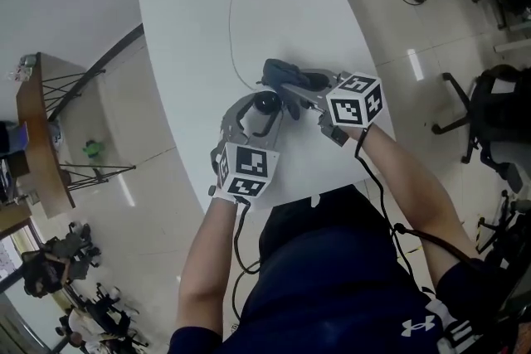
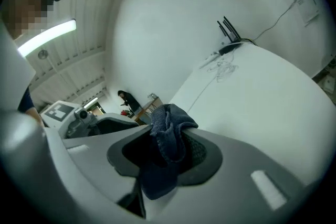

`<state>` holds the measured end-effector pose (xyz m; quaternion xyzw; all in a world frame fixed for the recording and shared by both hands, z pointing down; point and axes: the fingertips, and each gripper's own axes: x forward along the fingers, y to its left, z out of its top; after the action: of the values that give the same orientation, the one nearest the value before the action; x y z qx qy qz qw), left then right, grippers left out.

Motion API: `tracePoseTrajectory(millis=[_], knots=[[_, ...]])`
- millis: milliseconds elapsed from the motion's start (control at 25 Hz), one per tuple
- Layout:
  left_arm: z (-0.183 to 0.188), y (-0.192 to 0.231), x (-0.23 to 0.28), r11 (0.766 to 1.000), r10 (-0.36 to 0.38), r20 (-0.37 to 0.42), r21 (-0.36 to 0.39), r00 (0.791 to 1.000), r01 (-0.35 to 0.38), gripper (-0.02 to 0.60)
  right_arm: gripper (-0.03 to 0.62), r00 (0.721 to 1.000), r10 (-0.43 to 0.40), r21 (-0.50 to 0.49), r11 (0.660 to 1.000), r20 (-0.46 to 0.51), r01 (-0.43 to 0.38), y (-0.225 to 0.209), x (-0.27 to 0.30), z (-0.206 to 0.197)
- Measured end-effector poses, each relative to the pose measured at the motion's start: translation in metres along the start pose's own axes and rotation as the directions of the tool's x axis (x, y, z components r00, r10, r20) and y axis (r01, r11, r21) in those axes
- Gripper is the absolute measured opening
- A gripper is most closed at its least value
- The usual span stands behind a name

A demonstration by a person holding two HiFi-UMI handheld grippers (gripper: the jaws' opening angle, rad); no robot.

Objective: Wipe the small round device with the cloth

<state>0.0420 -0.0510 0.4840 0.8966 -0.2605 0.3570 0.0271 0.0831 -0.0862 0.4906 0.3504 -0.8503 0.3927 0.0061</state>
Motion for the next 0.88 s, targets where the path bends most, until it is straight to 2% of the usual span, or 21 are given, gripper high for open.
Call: tracePoseTrajectory(millis=[240,400,480,560,640,720,800,880], knots=[[0.001,-0.001,0.000,1.000,0.000,-0.007,0.011,1.000,0.000,0.227,0.126,0.983,-0.130,-0.117,0.987,-0.132,0.115,-0.022,0.001,-0.045],[0.001,-0.001,0.002,1.000,0.005,-0.010,0.013,1.000,-0.004,0.229,0.126,0.943,-0.259,-0.272,0.942,-0.208,0.199,-0.031,0.002,-0.063],[0.001,-0.002,0.002,1.000,0.007,-0.011,0.012,1.000,-0.007,0.230,0.126,0.938,-0.285,-0.295,0.930,-0.199,0.220,-0.030,0.000,-0.062],[0.000,-0.003,0.002,1.000,0.007,-0.012,0.013,1.000,-0.006,0.232,0.126,0.957,-0.262,-0.239,0.944,-0.126,0.227,-0.021,-0.008,-0.045],[0.000,-0.003,0.002,1.000,0.003,-0.012,0.015,1.000,-0.003,0.232,0.127,0.978,-0.208,-0.182,0.962,0.003,0.205,0.001,-0.020,-0.011],[0.001,-0.002,0.002,1.000,0.001,-0.008,0.017,1.000,-0.001,0.232,0.127,0.985,-0.133,-0.203,0.967,0.109,0.153,0.036,-0.029,0.020],[0.001,-0.002,0.001,1.000,-0.003,-0.006,0.023,1.000,0.003,0.232,0.127,0.990,-0.078,-0.283,0.953,0.119,0.109,0.064,-0.026,0.029],[-0.001,-0.003,0.000,0.998,-0.019,-0.024,0.060,1.000,0.021,0.232,0.127,0.993,-0.080,-0.342,0.934,0.081,0.103,0.073,-0.016,0.020]])
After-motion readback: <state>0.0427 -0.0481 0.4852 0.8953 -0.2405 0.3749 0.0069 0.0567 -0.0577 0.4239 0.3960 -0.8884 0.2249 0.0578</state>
